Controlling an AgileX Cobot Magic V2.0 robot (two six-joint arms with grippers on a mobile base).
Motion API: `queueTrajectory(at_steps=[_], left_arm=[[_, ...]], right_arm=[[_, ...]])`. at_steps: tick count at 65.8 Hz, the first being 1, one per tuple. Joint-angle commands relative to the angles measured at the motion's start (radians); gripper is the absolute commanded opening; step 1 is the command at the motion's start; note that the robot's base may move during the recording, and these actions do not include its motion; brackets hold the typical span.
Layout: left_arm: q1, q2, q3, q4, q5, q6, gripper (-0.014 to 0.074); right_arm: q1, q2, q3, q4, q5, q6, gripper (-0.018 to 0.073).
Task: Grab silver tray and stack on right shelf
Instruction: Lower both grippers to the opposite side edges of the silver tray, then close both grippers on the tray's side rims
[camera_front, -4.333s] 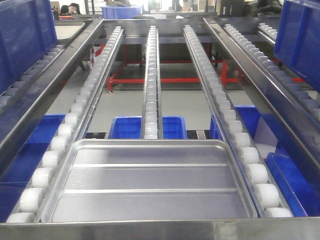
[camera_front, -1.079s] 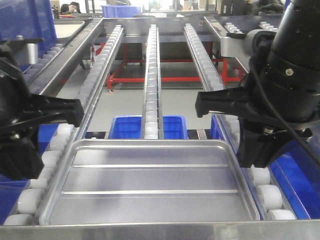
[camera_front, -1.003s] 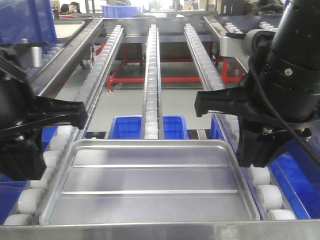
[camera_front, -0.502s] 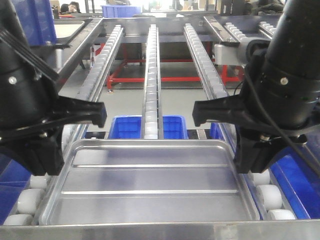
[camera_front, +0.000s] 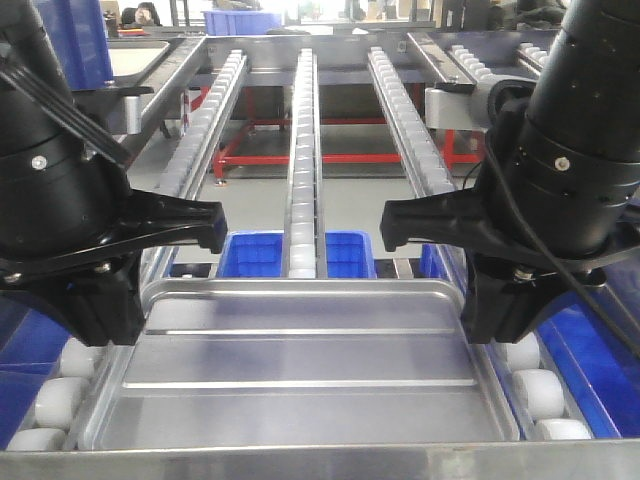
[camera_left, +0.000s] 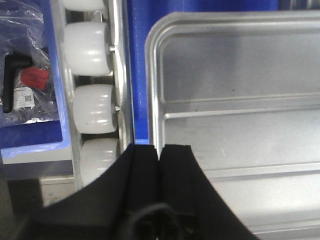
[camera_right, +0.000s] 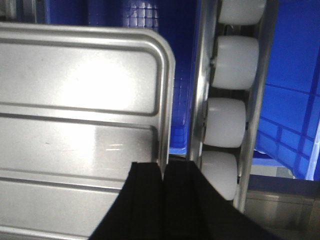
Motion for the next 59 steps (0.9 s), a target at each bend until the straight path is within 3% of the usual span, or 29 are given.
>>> queueTrajectory(at_steps=[1, 20, 34, 46, 59], left_arm=[[-0.01, -0.032, -0.028, 0.001, -0.026, 0.0, -0.0091], [-0.01, -0.031, -0.028, 0.001, -0.024, 0.0, -0.0091], [-0.01, -0.031, -0.028, -0.019, 0.056, 0.0, -0.0091], [-0.01, -0.031, -0.028, -0.019, 0.057, 0.0, -0.0077], [-0.01, -0.031, -0.028, -0.026, 0.02, -0.02, 0.027]], right_arm=[[0.0, -0.032, -0.027, -0.007, -0.024, -0.012, 0.007], [0.0, -0.032, -0.027, -0.006, 0.004, -0.012, 0.007], [0.0, -0.032, -0.027, -0.006, 0.008, -0.012, 0.0072], [0.0, -0.032, -0.027, -0.006, 0.005, -0.012, 0.0192], [0.0, -0.03, -0.027, -0.006, -0.011, -0.012, 0.0326]])
